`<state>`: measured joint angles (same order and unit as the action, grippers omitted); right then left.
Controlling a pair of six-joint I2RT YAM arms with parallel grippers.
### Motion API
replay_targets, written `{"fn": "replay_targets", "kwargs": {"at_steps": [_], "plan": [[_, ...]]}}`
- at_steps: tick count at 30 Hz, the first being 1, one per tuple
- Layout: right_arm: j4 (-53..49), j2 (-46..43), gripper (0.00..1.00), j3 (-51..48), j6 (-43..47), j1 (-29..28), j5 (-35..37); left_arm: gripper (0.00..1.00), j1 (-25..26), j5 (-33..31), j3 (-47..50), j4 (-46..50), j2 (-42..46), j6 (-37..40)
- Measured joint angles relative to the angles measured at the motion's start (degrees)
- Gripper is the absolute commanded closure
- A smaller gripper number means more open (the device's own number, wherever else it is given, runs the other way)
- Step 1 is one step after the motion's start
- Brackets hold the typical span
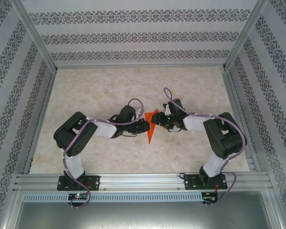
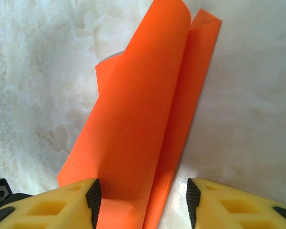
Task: Fold a paper plane with a square sheet of paper (fold left side to right side)
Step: Fold the wing for the fifth time at the center of the table.
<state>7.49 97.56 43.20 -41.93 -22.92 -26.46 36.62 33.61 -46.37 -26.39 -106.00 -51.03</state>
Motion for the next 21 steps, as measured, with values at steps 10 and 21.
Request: {"fn": "replay_targets", "kwargs": {"at_steps": [10, 21], "plan": [[1.1, -0.3, 0.25, 2.1, -3.3, 2.9, -1.5, 0.93, 0.0, -0.2, 0.0, 0.0, 0.0, 0.0], [2.4, 4.7, 0.25, 6.6, -4.9, 2.8, -2.3, 0.94, 0.0, -0.2, 0.0, 0.0, 0.0, 0.0]]}}
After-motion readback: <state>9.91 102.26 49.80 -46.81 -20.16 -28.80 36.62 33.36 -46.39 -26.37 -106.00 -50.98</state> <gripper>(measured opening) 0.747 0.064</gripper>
